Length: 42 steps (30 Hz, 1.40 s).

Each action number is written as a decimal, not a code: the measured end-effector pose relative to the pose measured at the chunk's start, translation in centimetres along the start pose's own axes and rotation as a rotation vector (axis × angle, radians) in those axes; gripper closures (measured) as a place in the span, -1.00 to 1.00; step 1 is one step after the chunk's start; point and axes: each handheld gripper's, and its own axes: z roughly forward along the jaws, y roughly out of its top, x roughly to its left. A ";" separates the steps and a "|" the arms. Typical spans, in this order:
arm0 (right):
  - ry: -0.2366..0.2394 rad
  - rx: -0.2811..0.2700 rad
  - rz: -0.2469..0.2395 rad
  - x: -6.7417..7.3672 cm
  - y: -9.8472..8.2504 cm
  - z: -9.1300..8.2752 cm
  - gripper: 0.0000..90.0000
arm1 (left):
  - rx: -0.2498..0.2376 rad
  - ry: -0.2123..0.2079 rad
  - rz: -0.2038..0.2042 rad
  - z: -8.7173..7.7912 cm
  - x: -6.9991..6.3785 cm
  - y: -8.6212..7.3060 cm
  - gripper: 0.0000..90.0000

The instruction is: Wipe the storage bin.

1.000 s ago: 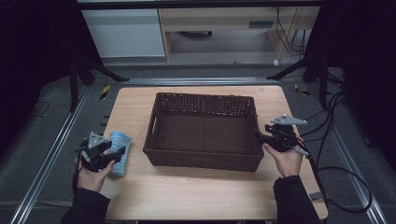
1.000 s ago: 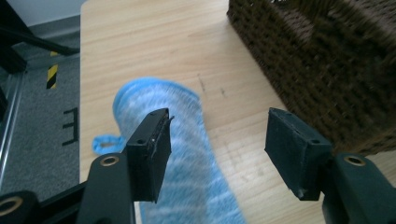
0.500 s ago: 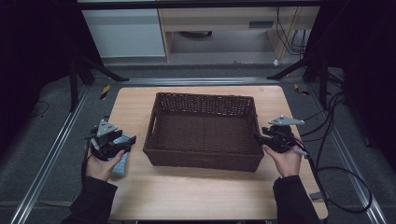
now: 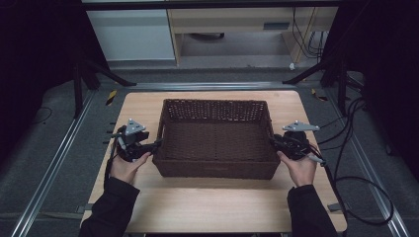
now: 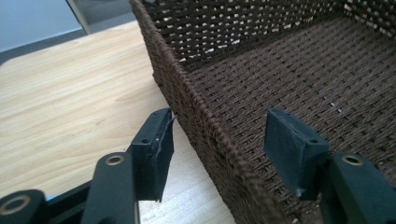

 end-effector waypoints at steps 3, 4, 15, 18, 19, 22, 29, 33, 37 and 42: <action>-0.008 -0.006 0.011 -0.1 0.0 0.1 0.61 | 0.021 -0.004 -0.005 0.8 -0.2 -0.2 0.03; -0.006 -0.006 0.010 -0.1 0.1 0.1 0.59 | 0.040 -0.003 -0.002 1.0 -0.3 -0.3 0.06; 0.008 -0.008 0.012 -0.2 0.1 -1.8 0.38 | 0.100 -0.030 0.019 2.0 -1.3 -1.7 0.29; 0.013 0.018 0.000 0.0 0.0 -1.9 0.43 | 0.101 -0.045 0.019 1.5 -1.8 -2.0 0.24; 0.016 0.024 -0.005 0.1 -0.1 -1.8 0.45 | 0.101 -0.045 0.022 1.3 -1.9 -2.1 0.22; 0.006 0.047 -0.012 0.3 -0.3 -1.6 0.57 | 0.101 -0.035 0.034 1.2 -2.1 -2.1 0.19; -0.021 0.040 -0.007 0.0 -0.2 -1.1 0.69 | 0.034 -0.031 0.001 1.2 -0.8 -1.3 -0.09; -0.035 0.031 0.002 -0.3 0.0 -0.7 0.70 | 0.042 -0.052 -0.010 2.1 -0.6 -1.1 0.00; -0.040 0.012 -0.004 -0.2 0.0 -0.9 0.48 | 0.072 -0.037 0.007 2.6 -1.2 -1.3 0.16; -0.038 0.017 -0.003 -0.2 0.0 -1.7 0.39 | 0.070 -0.050 0.000 1.9 -1.6 -1.7 0.19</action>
